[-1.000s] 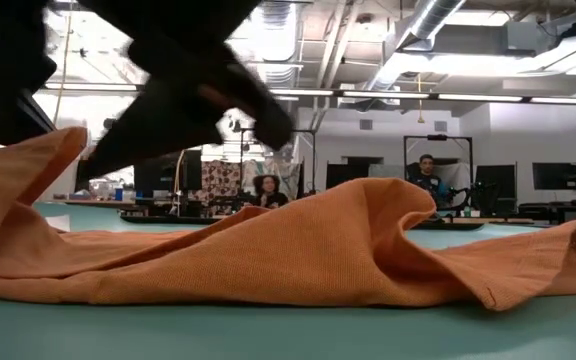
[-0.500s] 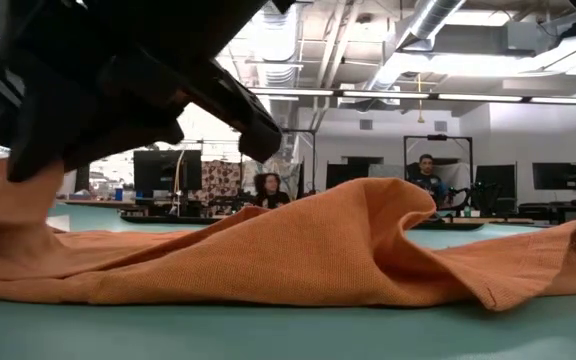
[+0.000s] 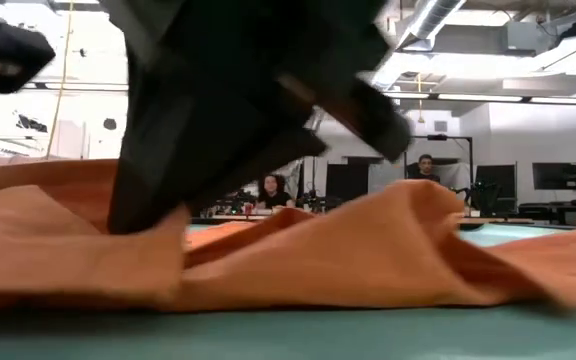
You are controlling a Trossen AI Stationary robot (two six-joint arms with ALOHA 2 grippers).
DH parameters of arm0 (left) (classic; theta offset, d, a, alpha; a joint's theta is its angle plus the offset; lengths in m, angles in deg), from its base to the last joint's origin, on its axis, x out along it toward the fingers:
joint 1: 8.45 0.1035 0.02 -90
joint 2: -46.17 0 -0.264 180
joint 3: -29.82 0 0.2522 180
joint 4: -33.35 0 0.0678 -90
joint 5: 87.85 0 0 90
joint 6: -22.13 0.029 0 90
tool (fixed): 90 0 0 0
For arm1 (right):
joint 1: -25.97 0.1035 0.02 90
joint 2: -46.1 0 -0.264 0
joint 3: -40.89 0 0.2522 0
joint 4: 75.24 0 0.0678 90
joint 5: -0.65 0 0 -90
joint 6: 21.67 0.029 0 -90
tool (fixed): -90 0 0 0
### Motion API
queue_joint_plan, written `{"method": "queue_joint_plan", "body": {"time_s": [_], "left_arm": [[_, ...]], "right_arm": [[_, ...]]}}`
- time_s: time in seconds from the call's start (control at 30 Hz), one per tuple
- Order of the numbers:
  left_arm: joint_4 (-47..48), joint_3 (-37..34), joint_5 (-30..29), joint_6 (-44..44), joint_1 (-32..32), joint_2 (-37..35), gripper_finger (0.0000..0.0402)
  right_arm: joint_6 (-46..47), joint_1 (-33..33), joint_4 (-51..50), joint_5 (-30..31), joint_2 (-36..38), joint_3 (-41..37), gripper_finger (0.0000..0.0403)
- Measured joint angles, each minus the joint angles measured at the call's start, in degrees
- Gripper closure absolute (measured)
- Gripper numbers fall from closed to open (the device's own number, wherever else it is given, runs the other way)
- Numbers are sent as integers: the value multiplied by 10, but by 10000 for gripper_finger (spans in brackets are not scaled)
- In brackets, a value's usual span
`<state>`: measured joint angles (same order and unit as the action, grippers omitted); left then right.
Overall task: Roll towel
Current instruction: Fold the orange towel
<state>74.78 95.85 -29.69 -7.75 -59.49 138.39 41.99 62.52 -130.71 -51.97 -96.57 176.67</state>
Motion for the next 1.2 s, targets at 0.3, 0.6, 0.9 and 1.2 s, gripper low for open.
{"method": "queue_joint_plan", "body": {"time_s": [0.3, 0.6, 0.9, 1.2], "left_arm": [[162, 20, -115, 45, -10, 0, 333], [142, -53, -16, 24, -13, 0, 232], [183, -62, 18, 25, -10, 0, 199], [181, -77, 83, 57, 27, -4, 199]], "right_arm": [[23, 17, -29, -21, 0, 0, 400], [55, 39, -80, -45, 0, 0, 400], [55, 55, -83, -72, 0, 0, 400], [53, 66, -88, -86, 1, 0, 400]]}}
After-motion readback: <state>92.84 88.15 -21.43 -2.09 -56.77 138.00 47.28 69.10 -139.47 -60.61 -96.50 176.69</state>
